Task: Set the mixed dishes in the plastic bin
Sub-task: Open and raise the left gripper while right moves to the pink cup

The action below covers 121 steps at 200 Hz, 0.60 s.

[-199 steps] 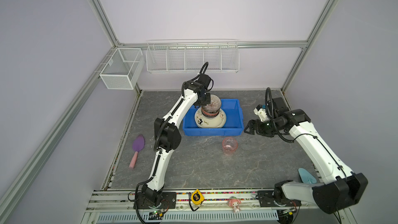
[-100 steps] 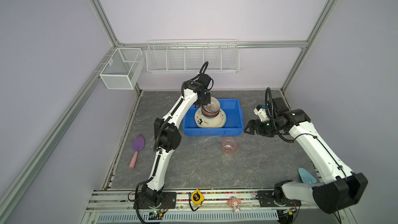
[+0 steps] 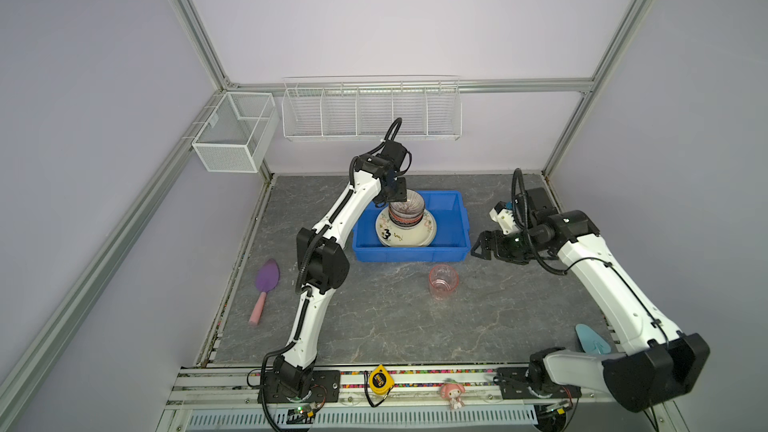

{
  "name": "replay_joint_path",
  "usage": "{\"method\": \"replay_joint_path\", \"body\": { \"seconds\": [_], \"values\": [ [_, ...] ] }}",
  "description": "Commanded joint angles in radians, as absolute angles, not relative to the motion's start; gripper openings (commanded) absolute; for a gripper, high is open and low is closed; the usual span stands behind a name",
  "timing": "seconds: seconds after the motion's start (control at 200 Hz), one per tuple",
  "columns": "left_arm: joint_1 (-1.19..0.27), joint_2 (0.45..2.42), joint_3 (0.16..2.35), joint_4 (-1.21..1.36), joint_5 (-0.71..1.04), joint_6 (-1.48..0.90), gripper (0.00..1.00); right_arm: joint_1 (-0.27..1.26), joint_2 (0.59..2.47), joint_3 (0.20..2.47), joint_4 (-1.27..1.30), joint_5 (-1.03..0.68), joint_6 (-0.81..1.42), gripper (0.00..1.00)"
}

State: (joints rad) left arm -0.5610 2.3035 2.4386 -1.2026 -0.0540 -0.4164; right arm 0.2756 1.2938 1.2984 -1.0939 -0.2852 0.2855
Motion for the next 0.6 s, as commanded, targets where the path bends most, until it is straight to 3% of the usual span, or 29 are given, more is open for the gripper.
{"method": "replay_joint_path", "body": {
  "seconds": [0.0,0.27,0.34,0.6],
  "values": [
    [-0.554,2.249,2.471,-1.226,-0.054,-0.422,0.67,0.27,1.292,1.299,-1.099,-0.267,0.27,0.88],
    [-0.554,2.145,2.457,-1.238,-0.06,-0.424,0.96,0.269,1.301,1.303,-1.11,-0.242,0.272,0.9],
    [-0.554,2.103,2.432,-1.229,-0.051,-0.414,0.98,0.274,1.308,1.297,-1.099,-0.25,0.284,1.0],
    [-0.554,1.808,2.049,-0.972,-0.044,-0.4,1.0,0.411,1.372,1.29,-1.085,-0.126,0.332,0.96]
  ]
}}
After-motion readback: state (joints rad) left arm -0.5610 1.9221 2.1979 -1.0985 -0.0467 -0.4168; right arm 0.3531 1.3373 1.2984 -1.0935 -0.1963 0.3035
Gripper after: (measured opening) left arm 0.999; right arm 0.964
